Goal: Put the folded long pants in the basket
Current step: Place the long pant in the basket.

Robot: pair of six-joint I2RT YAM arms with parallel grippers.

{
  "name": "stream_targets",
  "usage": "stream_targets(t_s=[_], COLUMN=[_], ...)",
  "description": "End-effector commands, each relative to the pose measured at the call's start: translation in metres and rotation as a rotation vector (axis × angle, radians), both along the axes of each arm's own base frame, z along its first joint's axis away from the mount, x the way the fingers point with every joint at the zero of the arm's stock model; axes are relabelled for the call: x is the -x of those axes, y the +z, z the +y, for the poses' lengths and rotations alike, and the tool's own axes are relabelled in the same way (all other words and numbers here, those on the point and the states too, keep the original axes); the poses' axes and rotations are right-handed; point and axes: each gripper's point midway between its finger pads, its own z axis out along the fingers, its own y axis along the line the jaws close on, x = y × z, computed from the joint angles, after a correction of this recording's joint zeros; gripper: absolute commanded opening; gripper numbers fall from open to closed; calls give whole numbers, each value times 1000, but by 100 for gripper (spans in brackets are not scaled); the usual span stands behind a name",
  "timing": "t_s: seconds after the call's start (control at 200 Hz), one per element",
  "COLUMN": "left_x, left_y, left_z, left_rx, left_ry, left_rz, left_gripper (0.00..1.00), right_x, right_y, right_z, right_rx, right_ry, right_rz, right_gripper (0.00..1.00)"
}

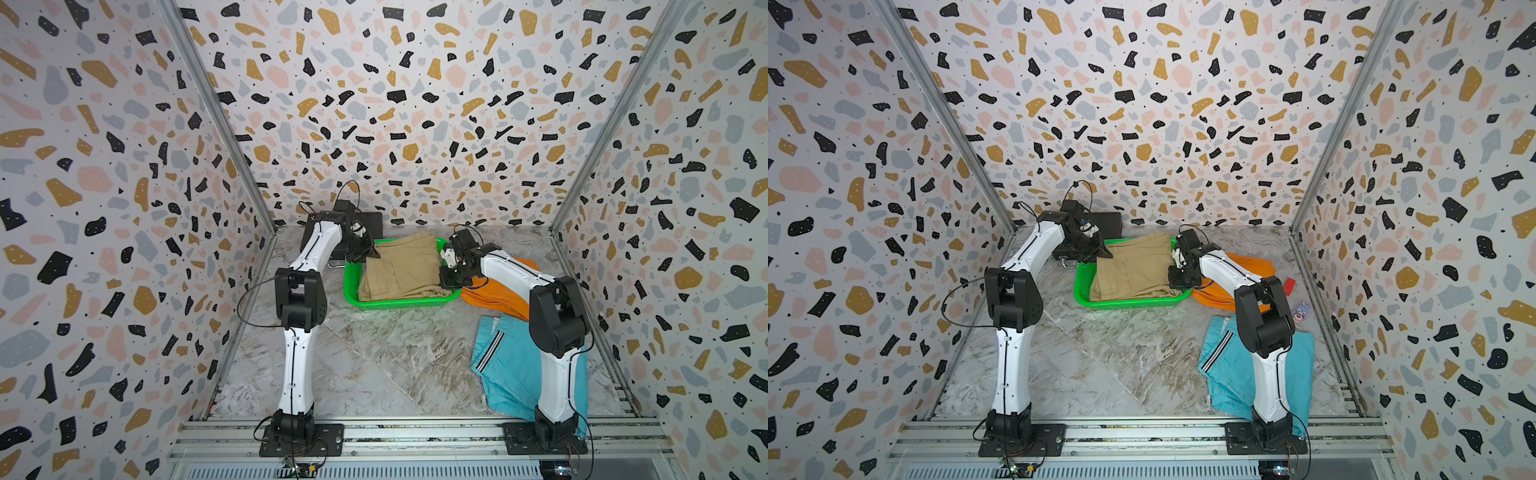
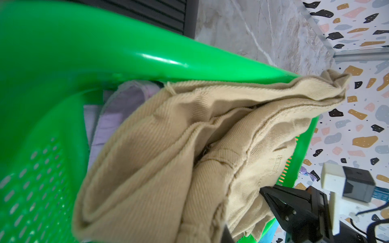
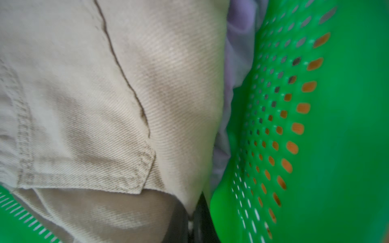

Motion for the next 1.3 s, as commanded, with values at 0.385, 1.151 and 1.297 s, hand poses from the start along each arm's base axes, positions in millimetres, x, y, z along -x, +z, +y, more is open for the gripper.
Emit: stream_targets(t_s=[0.385, 1.151, 1.297], left_x=[14, -7, -18], left_y=[64, -16, -34], left_z=[18, -7, -4], left_rx=[-141, -113, -113], left_ry=[49, -24, -11], left_rz=[-168, -52, -36], left_gripper=[100, 84, 85], right_x=[2, -65, -57], right_y=[109, -17, -41], right_z=[-25, 30, 21], right_rx=[47, 90, 141], right_ry=[-39, -25, -32], right_rz=[-192, 22, 70], right_gripper=[37, 24, 22])
